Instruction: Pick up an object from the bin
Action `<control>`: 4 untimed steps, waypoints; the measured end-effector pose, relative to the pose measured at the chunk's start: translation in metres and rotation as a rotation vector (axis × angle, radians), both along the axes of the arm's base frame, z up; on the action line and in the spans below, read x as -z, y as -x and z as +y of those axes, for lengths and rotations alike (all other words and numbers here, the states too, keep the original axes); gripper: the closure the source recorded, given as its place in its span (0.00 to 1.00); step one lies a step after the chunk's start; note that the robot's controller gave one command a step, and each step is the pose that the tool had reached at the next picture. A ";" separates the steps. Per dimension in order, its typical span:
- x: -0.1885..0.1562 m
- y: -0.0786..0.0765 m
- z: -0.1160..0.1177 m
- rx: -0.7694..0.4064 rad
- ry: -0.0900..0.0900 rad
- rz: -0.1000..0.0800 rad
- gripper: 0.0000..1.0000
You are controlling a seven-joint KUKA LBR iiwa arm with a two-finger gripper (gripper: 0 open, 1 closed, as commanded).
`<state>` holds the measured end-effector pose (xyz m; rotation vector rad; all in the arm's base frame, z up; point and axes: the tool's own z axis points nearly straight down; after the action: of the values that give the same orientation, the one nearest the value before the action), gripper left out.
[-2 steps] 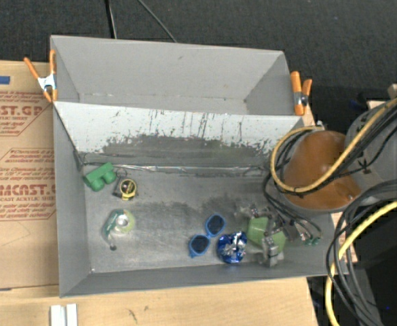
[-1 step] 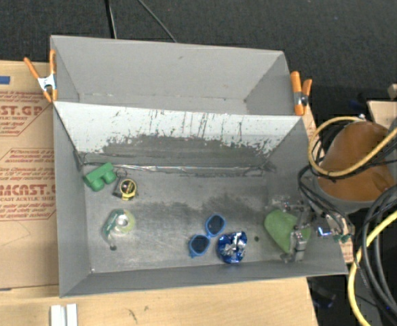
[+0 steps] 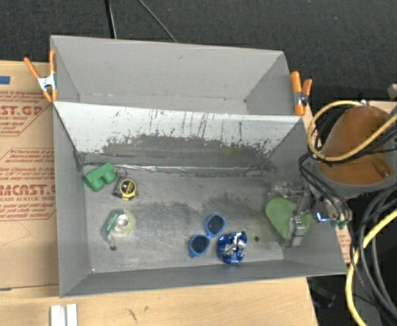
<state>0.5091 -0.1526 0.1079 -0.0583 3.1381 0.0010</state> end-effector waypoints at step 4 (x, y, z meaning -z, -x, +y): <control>-0.002 0.018 0.000 0.120 0.002 -0.001 1.00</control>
Offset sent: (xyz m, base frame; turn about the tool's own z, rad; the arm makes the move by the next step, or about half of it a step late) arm -0.0187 -0.0014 -0.0379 0.1197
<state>0.4911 -0.1523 0.1096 0.1297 3.1347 -0.0019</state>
